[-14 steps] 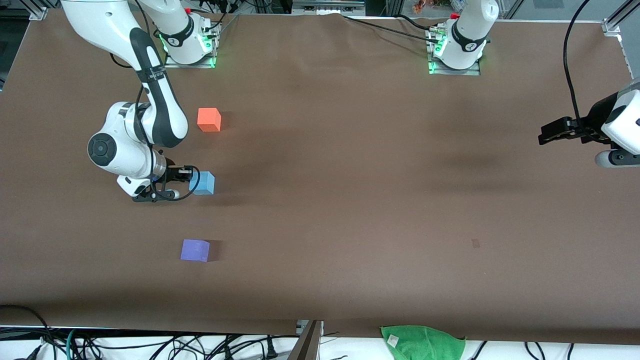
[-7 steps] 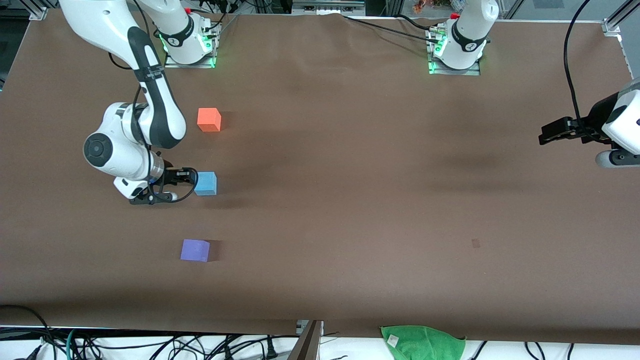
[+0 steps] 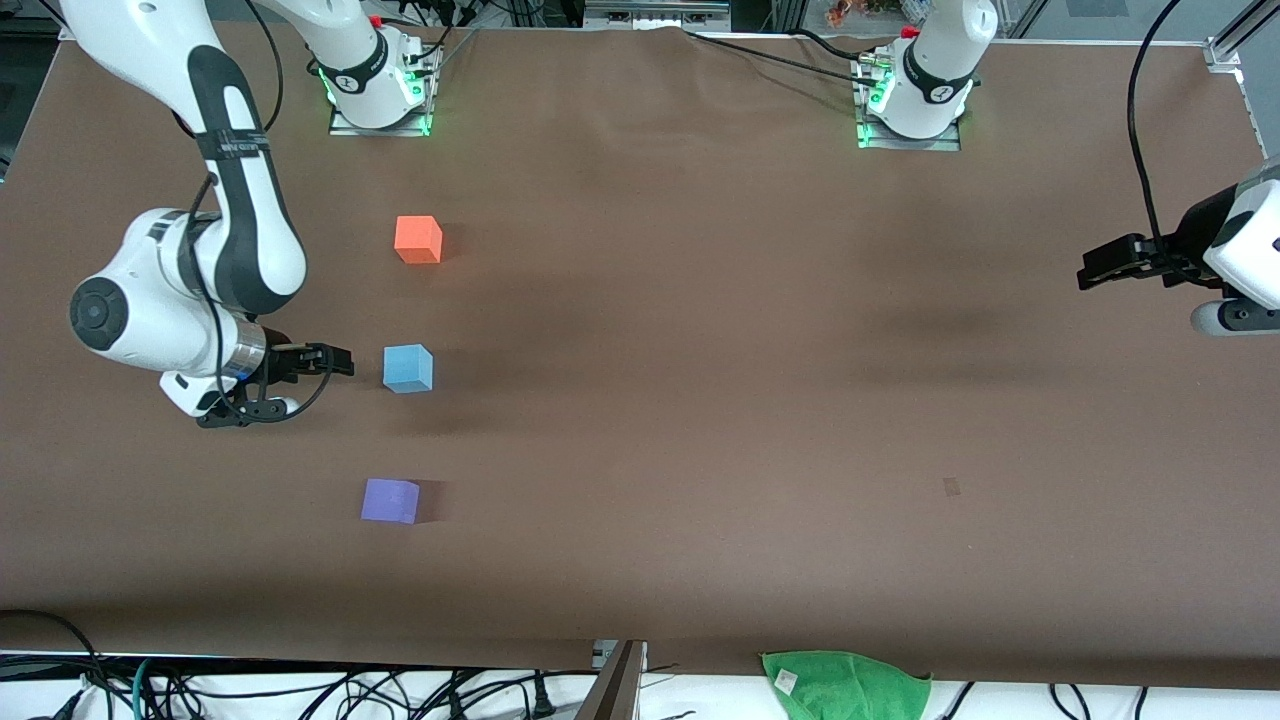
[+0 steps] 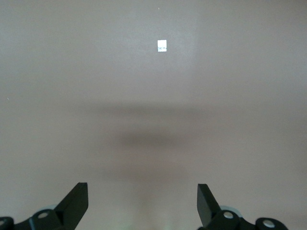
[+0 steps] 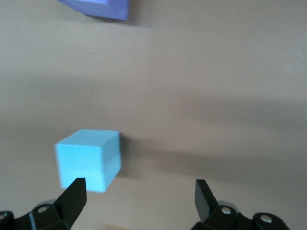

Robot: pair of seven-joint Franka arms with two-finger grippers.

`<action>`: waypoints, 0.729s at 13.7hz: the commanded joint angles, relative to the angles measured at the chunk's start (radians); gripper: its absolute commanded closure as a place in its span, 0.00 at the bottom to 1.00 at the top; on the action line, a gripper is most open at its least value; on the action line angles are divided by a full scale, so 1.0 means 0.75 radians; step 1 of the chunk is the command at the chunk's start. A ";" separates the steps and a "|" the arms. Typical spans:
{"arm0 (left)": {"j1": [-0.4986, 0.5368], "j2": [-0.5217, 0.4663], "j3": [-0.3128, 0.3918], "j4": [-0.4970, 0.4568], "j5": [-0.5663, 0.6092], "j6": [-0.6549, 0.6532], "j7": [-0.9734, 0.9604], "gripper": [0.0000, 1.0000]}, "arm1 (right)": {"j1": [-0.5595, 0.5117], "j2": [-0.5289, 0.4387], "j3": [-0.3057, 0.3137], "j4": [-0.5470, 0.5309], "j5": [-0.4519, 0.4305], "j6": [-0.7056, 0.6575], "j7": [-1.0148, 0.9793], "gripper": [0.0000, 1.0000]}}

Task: Place blue block between orange and purple blocks

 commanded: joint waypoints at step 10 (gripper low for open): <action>-0.003 0.024 -0.003 0.046 0.026 -0.013 0.025 0.00 | 0.093 -0.560 0.003 0.130 -0.341 -0.561 0.224 0.00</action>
